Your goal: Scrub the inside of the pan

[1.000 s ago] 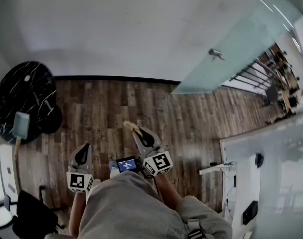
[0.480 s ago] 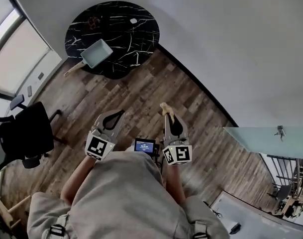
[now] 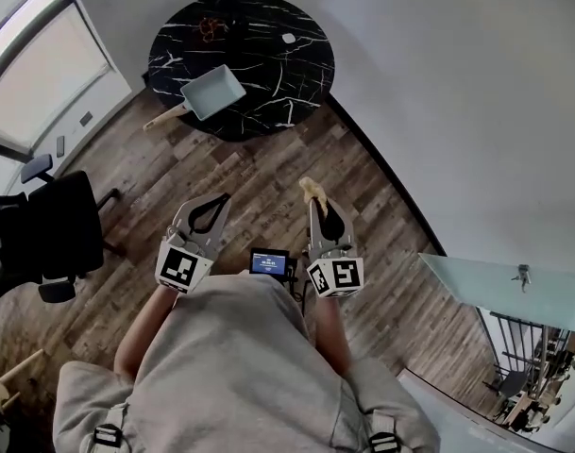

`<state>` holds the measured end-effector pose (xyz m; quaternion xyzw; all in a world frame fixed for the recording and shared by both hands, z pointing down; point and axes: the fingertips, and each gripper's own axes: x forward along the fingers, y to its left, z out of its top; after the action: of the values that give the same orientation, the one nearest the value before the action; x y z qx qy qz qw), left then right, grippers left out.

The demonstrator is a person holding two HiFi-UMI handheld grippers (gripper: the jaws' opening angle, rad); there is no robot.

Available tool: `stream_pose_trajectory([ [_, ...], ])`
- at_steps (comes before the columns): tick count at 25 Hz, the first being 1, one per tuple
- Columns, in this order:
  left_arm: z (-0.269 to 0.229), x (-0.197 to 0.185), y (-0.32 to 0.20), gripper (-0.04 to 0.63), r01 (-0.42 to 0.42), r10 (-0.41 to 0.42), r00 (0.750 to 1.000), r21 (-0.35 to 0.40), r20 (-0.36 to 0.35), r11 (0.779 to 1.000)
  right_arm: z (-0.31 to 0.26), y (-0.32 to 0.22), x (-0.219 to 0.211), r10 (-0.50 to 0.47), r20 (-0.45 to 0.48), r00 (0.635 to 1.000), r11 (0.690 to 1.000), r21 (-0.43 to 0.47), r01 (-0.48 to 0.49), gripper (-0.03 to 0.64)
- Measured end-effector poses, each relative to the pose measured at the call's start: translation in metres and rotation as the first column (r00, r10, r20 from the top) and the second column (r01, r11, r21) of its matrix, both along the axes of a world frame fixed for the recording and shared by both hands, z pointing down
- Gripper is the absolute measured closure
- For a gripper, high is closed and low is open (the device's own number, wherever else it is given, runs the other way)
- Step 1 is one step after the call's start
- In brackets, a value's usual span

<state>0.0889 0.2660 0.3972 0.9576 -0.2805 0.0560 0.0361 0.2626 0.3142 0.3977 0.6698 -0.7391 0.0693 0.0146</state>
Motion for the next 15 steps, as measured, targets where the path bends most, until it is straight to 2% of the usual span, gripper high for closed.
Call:
stream_pose_trajectory([
  [4,0.000,-0.031,-0.025,0.594,0.029,-0.028,0.999,0.037,-0.022,0.999,-0.001,-0.028,-0.029,-0.040,-0.021,0.999,0.999,-0.026,0.039,0.543],
  [10,0.015,-0.081,-0.056,0.594,0.046,-0.046,0.999,-0.018,-0.006,0.999,0.007,-0.071,-0.076,-0.074,-0.050,0.996,0.995,-0.069,0.071,0.543],
  [15,0.024,-0.124,-0.088,0.594,0.038,-0.038,0.999,0.003,-0.001,0.999,0.012,-0.111,-0.118,-0.088,-0.051,0.995,0.992,-0.093,0.083,0.543],
])
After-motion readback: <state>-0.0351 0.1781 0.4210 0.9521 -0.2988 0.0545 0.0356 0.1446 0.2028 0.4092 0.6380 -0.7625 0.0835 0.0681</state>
